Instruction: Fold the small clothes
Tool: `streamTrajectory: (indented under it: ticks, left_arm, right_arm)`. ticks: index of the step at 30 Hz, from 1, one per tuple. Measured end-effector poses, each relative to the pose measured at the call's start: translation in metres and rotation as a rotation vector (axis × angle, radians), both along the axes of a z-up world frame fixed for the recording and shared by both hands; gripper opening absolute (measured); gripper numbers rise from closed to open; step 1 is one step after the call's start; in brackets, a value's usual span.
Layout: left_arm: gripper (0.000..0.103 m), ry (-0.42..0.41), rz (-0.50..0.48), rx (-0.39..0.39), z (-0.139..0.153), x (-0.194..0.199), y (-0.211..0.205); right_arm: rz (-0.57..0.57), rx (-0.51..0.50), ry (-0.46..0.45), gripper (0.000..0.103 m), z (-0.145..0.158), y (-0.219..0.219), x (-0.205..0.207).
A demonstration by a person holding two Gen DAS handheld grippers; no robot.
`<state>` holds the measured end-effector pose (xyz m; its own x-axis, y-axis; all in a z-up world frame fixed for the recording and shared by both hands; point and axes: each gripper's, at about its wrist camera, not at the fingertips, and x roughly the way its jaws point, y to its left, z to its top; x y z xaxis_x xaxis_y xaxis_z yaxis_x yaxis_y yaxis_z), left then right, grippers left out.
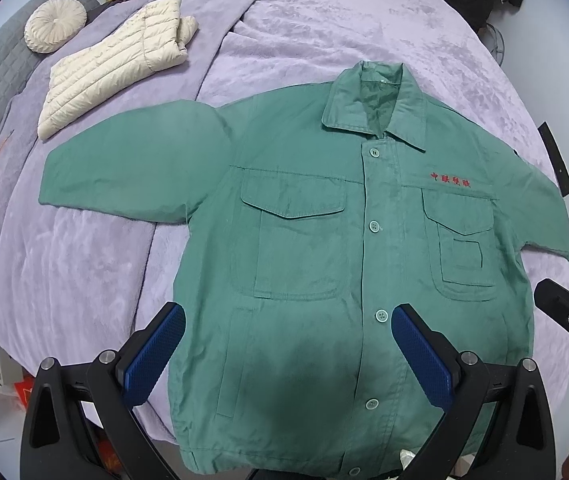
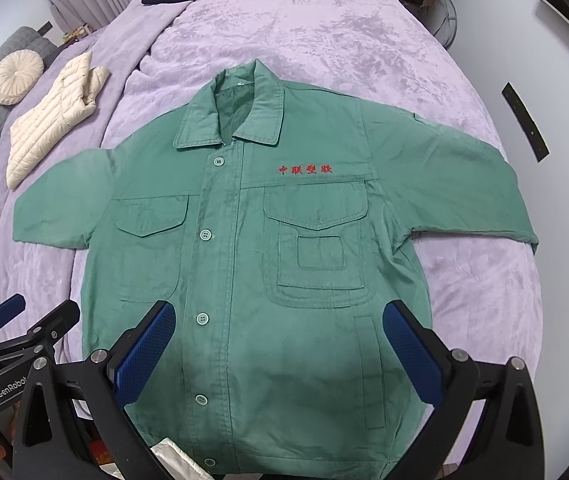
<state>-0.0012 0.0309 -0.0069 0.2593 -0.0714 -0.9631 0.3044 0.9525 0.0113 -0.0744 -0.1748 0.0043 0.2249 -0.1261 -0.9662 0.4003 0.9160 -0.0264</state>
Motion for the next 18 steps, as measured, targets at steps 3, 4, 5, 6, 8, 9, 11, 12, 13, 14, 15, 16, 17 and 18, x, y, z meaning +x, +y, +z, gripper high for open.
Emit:
streamTrajectory:
  ticks: [3,4,5,6,8,9,11,12,13,14,15,16,17,18]
  left_arm:
    - [0.103,0.005,-0.005,-0.001,-0.0020,-0.0003,0.0012]
    - [0.103,0.008,-0.006,-0.002,-0.0027,-0.0002,0.0018]
    - [0.103,0.010,-0.007,-0.004,-0.0034,-0.0001,0.0023]
    - [0.103,0.013,-0.007,-0.004,-0.0041,0.0000,0.0028]
    - [0.103,0.015,-0.007,-0.006,-0.0045,0.0005,0.0037]
    - [0.103,0.014,-0.007,-0.006,-0.0046,0.0004,0.0037]
    - [0.103,0.014,-0.006,-0.007,-0.0051,0.0009,0.0048]
    - [0.103,0.014,-0.005,-0.009,-0.0053,0.0010,0.0051]
    - [0.103,0.015,-0.006,-0.010,-0.0053,0.0013,0.0059]
    - [0.103,0.016,-0.007,-0.010,-0.0056,0.0014,0.0063]
    - [0.103,0.016,-0.007,-0.009,-0.0056,0.0014,0.0063]
    - [0.103,0.016,-0.006,-0.009,-0.0056,0.0014,0.0064]
    - [0.103,0.017,-0.006,-0.010,-0.0058,0.0017,0.0071]
    - [0.103,0.018,-0.005,-0.009,-0.0062,0.0019,0.0078]
  right_arm:
    - [-0.003,-0.001,0.012,0.103,-0.0024,0.0012,-0.0006]
    - [-0.003,-0.001,0.015,0.103,-0.0029,0.0022,-0.0008]
    - [-0.003,-0.001,0.018,0.103,-0.0036,0.0030,-0.0004]
    - [-0.003,0.000,0.021,0.103,-0.0044,0.0037,-0.0004]
    - [-0.003,-0.001,0.023,0.103,-0.0050,0.0055,-0.0002]
    - [-0.003,-0.002,0.025,0.103,-0.0050,0.0066,0.0000]
    - [-0.001,-0.006,0.026,0.103,-0.0048,0.0082,0.0008]
    - [-0.002,-0.006,0.025,0.103,-0.0049,0.0082,0.0008]
    - [-0.002,-0.006,0.025,0.103,-0.0049,0.0083,0.0009]
    - [-0.002,-0.006,0.026,0.103,-0.0050,0.0084,0.0011]
    - [-0.002,-0.005,0.027,0.103,-0.0050,0.0084,0.0011]
    - [-0.002,-0.005,0.027,0.103,-0.0051,0.0085,0.0012]
    - [-0.002,-0.005,0.029,0.103,-0.0049,0.0092,0.0018]
    - [-0.001,-0.005,0.029,0.103,-0.0051,0.0100,0.0027]
